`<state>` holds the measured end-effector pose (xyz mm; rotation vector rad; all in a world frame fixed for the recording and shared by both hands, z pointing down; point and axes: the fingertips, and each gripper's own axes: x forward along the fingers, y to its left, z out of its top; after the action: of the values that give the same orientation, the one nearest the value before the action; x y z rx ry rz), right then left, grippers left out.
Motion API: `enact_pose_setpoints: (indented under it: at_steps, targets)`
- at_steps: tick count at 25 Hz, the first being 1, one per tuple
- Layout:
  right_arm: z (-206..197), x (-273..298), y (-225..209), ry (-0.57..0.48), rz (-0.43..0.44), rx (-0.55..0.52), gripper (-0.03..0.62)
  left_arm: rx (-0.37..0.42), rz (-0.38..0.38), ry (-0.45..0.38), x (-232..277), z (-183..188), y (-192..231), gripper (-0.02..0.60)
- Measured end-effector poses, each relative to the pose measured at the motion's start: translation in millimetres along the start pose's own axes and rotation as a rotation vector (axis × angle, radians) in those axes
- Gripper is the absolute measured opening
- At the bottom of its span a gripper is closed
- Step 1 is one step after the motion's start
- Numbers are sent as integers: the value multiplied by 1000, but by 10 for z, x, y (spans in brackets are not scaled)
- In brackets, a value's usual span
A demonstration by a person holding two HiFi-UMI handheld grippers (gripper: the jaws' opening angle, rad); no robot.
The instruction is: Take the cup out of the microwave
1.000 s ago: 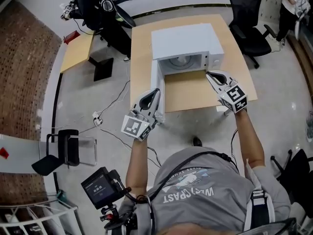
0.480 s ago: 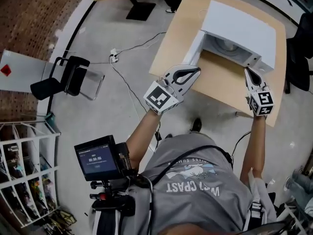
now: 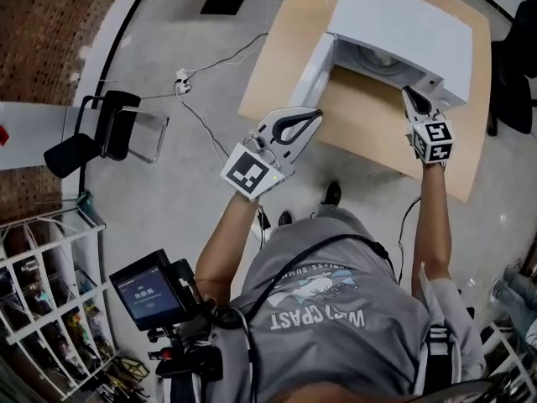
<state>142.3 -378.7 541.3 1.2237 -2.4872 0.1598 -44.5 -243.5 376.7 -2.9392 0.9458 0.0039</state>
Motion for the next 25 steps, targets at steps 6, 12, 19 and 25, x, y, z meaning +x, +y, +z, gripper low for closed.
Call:
enact_pose_setpoints:
  at_steps: [6, 12, 19, 25]
  targets:
    - [-280, 292, -257, 20, -37, 57, 14, -34, 23, 66, 96, -150, -4, 41]
    - [-554, 749, -510, 55, -69, 82, 79, -69, 47, 108, 71, -302, 9, 43]
    - [-875, 1383, -709, 121, -88, 97, 88, -105, 89, 149, 6, -417, 54, 43]
    - [-958, 1664, -877, 134, -160, 88, 124, -127, 116, 182, -30, -546, 47, 41]
